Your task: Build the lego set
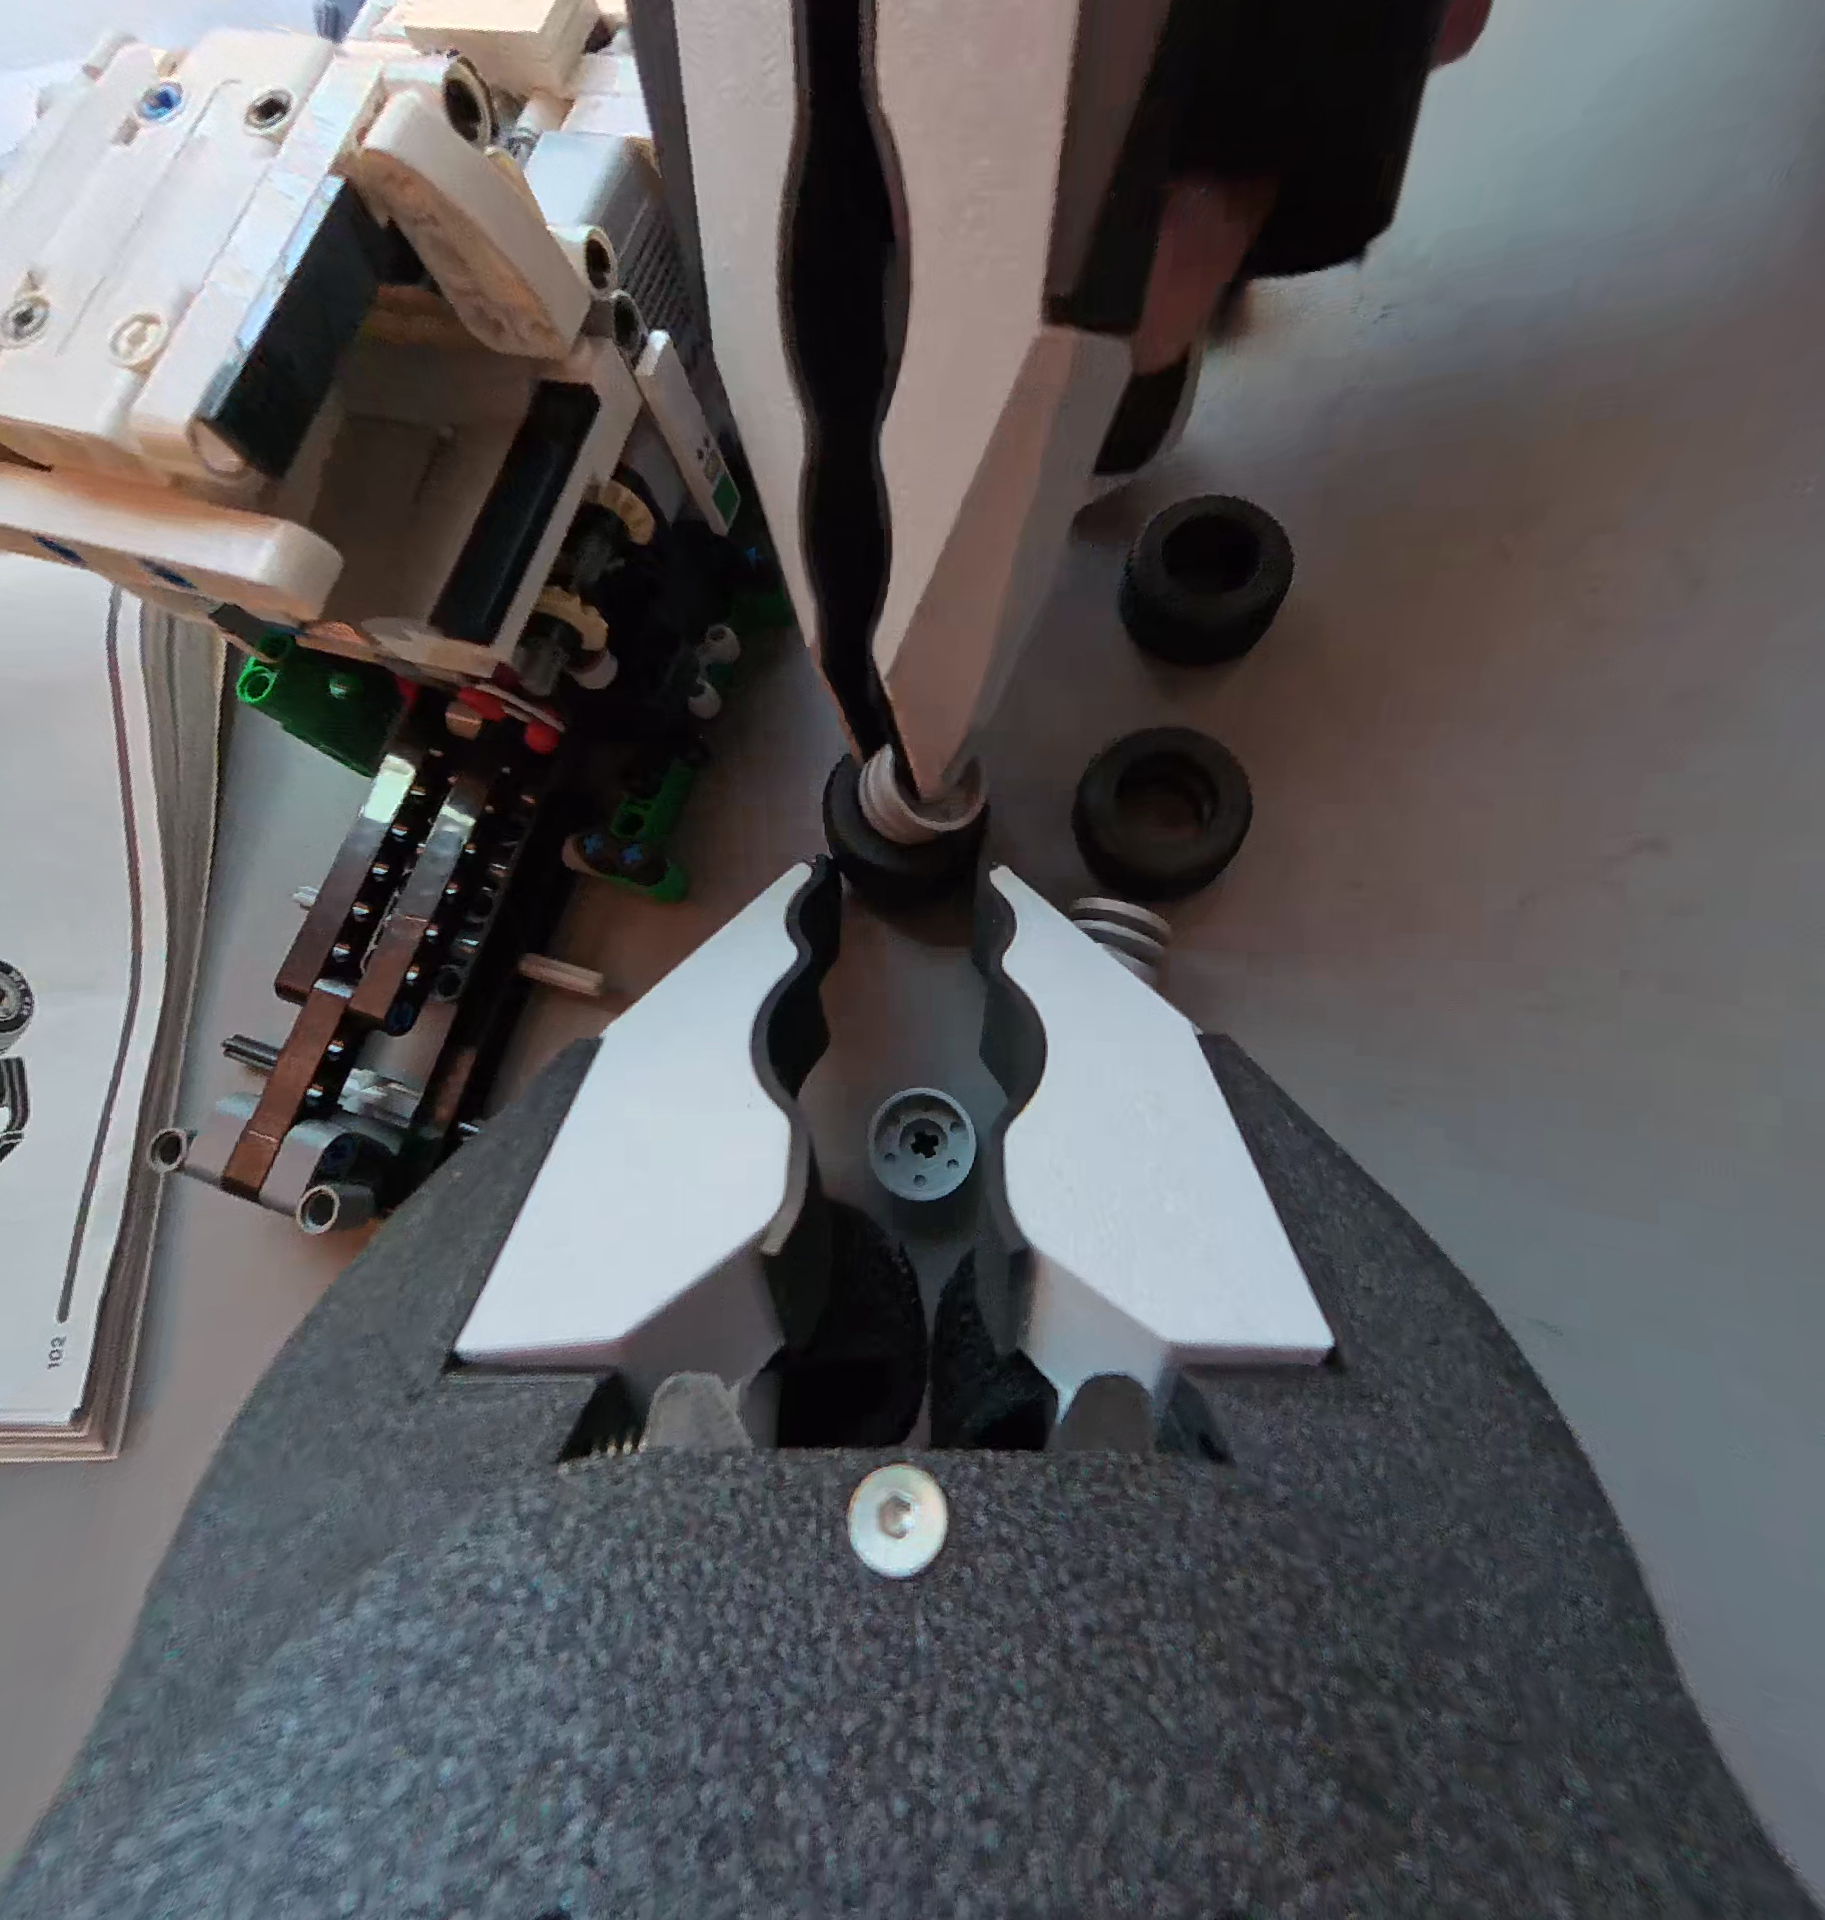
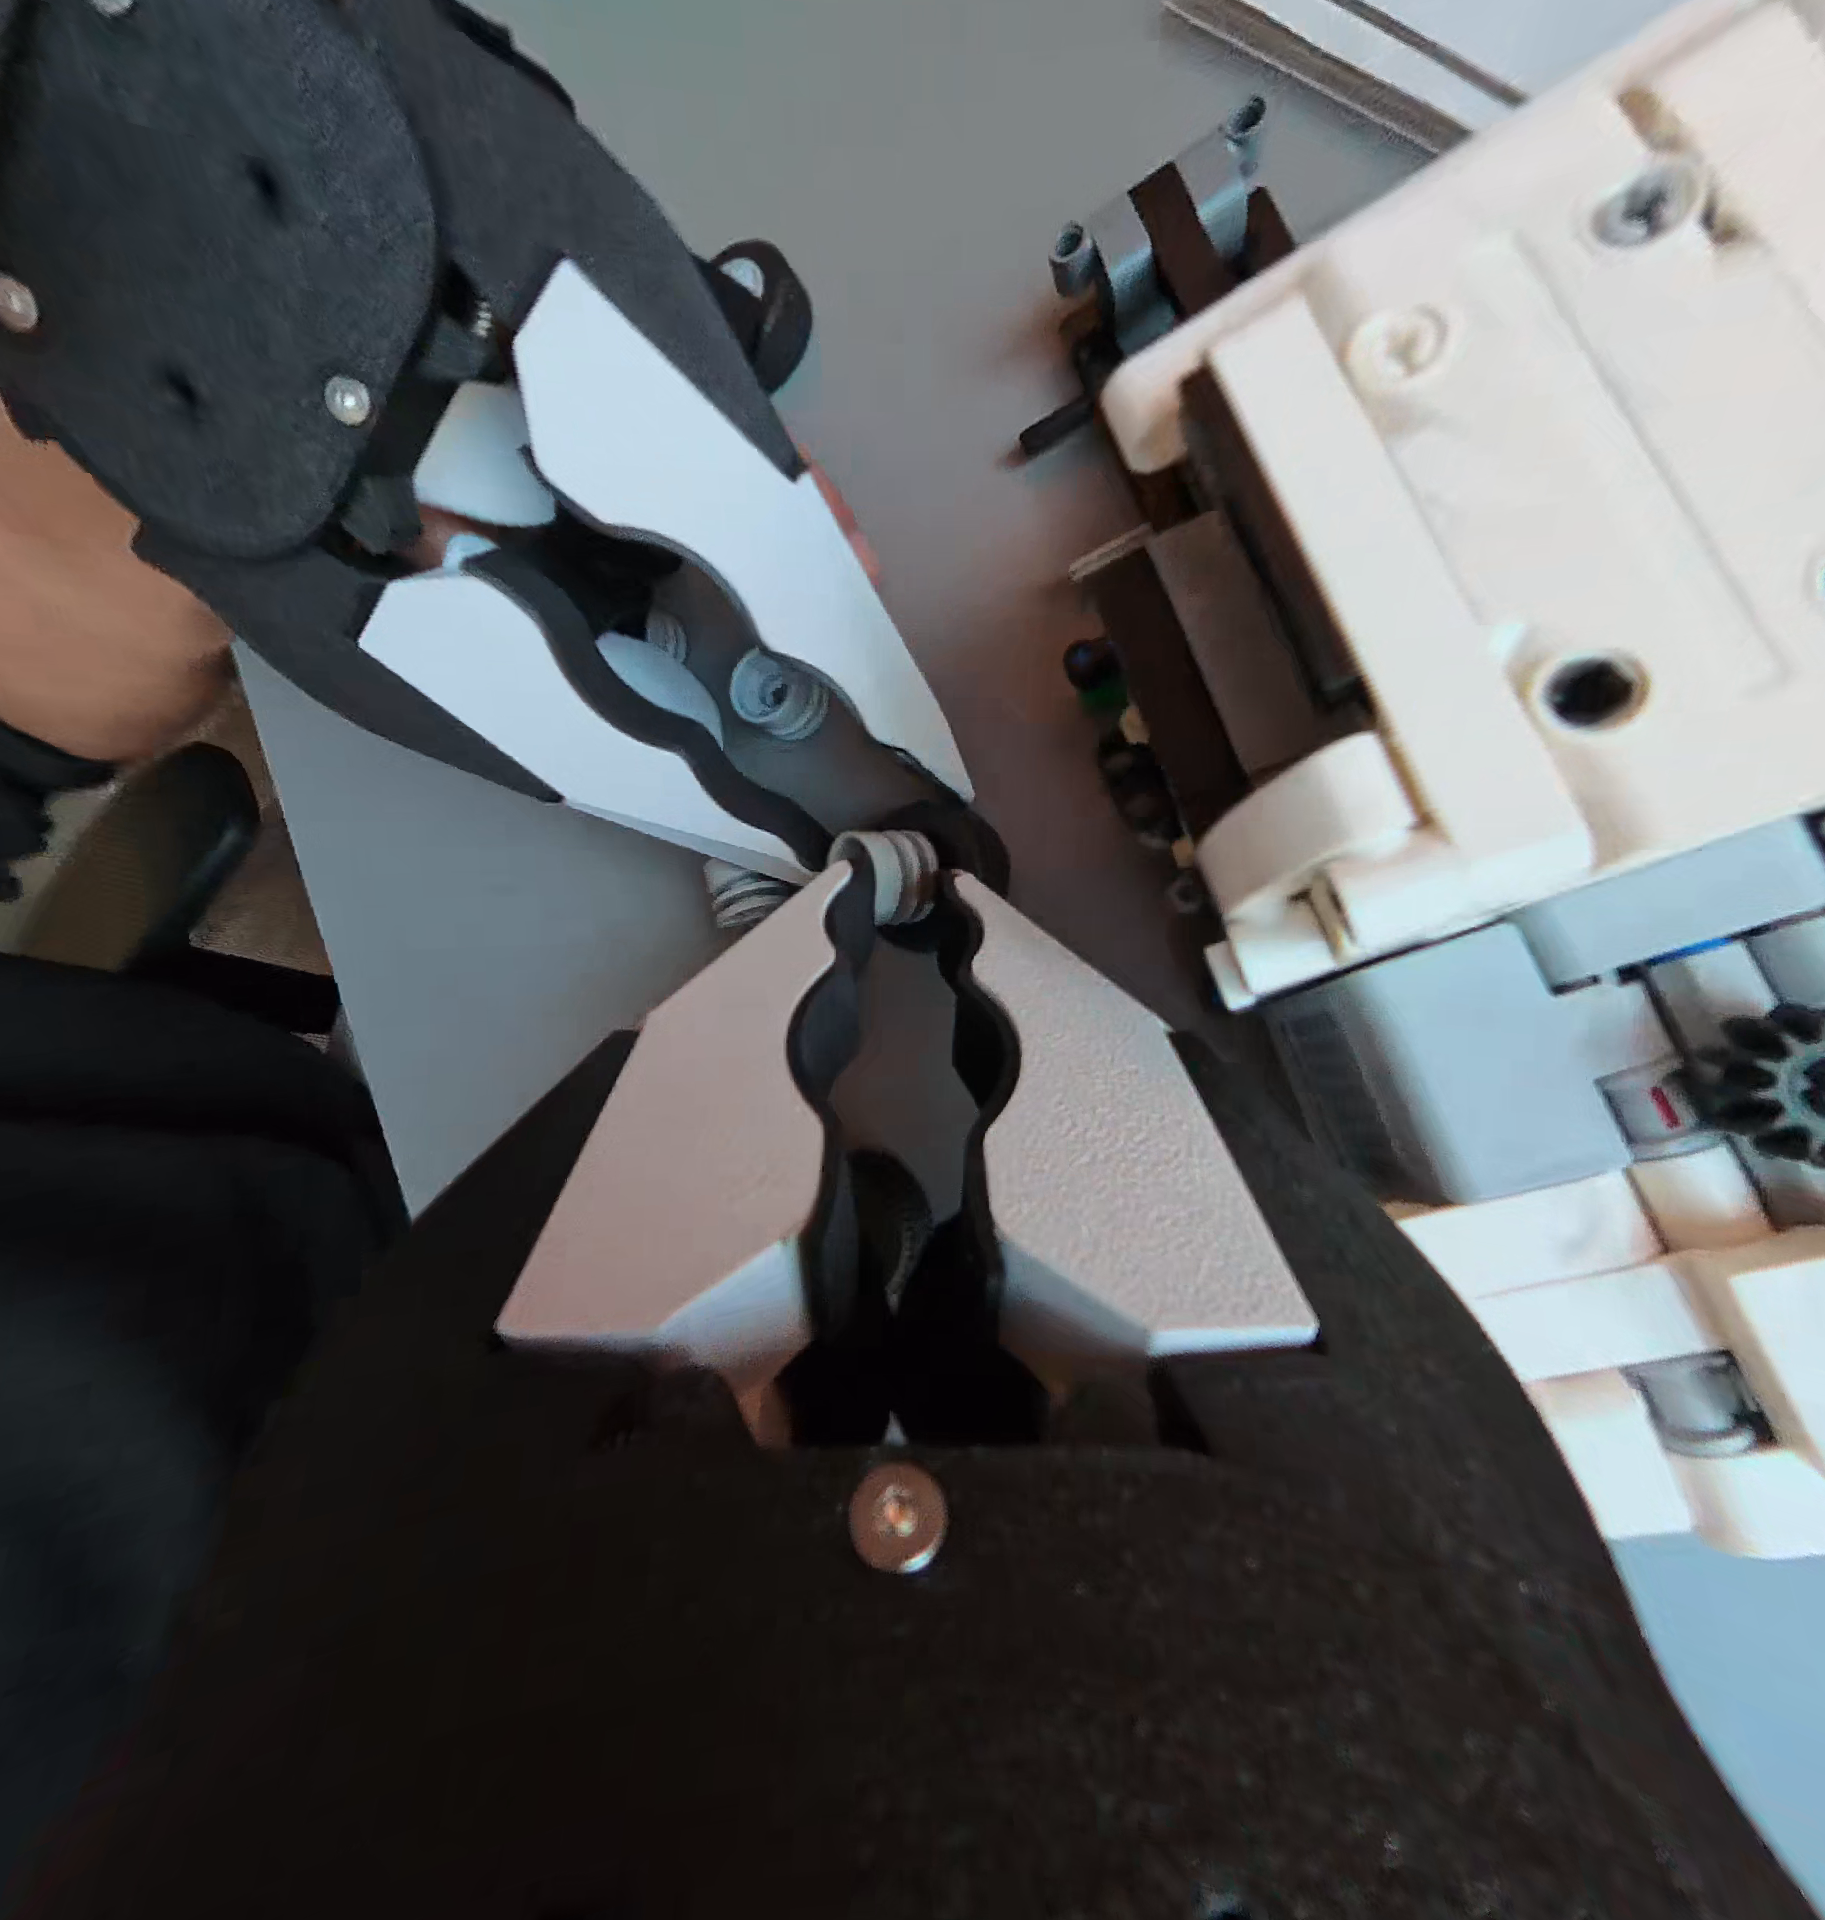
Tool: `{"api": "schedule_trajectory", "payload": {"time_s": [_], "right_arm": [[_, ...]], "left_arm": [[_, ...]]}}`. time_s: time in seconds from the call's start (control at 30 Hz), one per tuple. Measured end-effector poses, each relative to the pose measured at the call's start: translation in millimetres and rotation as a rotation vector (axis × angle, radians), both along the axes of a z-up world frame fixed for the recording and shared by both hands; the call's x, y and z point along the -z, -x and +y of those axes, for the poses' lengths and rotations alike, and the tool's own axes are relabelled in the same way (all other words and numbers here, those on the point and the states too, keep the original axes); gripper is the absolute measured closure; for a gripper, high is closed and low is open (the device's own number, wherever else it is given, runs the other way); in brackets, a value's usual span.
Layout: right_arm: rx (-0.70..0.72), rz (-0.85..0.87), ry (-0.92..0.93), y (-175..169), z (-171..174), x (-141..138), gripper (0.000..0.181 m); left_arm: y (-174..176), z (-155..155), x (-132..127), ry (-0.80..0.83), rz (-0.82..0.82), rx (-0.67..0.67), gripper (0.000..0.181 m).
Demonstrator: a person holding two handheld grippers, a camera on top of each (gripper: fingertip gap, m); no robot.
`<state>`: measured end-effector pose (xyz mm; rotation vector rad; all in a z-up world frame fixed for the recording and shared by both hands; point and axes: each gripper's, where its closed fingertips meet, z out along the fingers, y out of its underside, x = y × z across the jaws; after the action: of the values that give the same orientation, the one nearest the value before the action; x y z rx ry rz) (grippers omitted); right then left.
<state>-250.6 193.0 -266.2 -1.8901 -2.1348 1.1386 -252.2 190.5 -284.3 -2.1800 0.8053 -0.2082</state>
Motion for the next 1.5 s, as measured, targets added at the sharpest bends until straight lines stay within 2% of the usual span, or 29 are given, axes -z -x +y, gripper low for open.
{"api": "schedule_trajectory", "payload": {"time_s": [0.23,0.5,0.7,0.8,0.9,1.07,1.37,1.5], "right_arm": [[0.0,0.015,-0.118,1,5,1,0.169],[-0.011,0.095,-0.145,-3,9,-14,0.159],[-0.134,0.299,-0.406,1,4,-23,0.159],[-0.179,0.316,-0.549,5,6,-15,0.156],[-0.195,0.304,-0.595,10,5,-8,0.156],[-0.193,0.236,-0.555,10,5,4,0.164],[-0.112,0.218,-0.403,9,5,4,0.164],[-0.09,0.246,-0.4,8,8,-2,0.164]], "left_arm": [[0,2,-1,-0.054,0.04,0.005,0.158],[2,2,-1,-0.058,0.062,0.0,0.159],[5,1,-1,-0.058,0.075,-0.004,0.159],[6,1,-2,-0.048,0.055,-0.011,0.155],[7,0,-2,-0.031,0.026,-0.024,0.153],[7,0,-3,-0.026,0.0,-0.029,0.151],[0,7,-1,-0.017,-0.024,-0.022,0.149],[-1,12,-1,-0.025,-0.006,-0.025,0.153]]}}
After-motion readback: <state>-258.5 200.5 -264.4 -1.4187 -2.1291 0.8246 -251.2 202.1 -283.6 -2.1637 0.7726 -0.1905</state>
